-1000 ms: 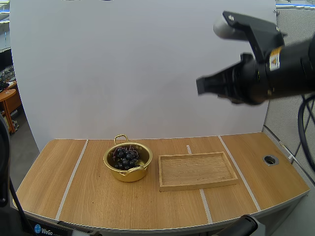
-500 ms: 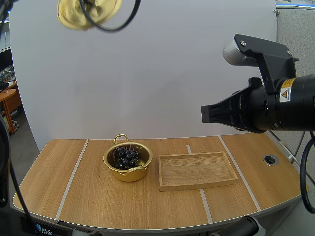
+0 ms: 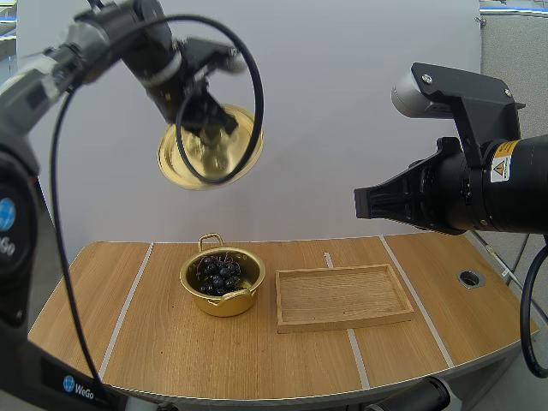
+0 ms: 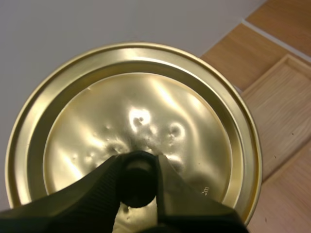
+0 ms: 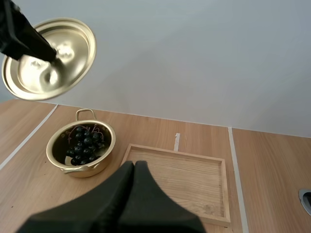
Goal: Open the pot, put the grape inside, and close it
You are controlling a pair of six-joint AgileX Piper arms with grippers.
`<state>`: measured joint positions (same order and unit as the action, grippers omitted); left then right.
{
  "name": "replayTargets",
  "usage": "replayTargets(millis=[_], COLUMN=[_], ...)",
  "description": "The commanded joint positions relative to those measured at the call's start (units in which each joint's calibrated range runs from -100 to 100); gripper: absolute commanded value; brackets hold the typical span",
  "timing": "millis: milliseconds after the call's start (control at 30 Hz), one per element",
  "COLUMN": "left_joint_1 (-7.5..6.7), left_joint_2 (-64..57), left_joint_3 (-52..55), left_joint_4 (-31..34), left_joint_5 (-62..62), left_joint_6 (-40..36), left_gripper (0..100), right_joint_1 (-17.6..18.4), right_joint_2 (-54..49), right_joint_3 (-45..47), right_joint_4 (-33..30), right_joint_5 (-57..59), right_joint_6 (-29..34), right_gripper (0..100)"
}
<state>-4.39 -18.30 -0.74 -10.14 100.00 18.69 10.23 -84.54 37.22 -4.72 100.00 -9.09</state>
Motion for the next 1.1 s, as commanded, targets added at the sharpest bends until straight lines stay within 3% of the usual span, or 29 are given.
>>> replayTargets(millis=[0, 467, 833, 1067], left_joint_1=[-0.08, -0.08, -0.08, -0.08], left_joint_2=[6.71, 20.47, 21.43, 20.54], left_joint_3=[6.45, 11.12, 11.63, 20.06], left_joint_4=[-1.29, -3.19, -4.45, -4.01], left_joint_5=[0.00, 0.00, 0.00, -0.44], left_joint_6=[2.38, 3.83, 3.83, 5.83], left_gripper=[0, 0, 0, 0], right_joint_1=[-0.18, -0.18, -0.18, -0.18], right_joint_2=[-0.71, -0.71, -0.71, -0.71], right_joint_3=[0.07, 0.07, 0.07, 0.07], right_joint_4=[0.12, 0.12, 0.12, -0.36], right_joint_5=[0.00, 0.00, 0.00, 0.00], right_joint_6=[-1.01, -1.33, -1.33, -1.33], right_gripper=[0, 0, 0, 0])
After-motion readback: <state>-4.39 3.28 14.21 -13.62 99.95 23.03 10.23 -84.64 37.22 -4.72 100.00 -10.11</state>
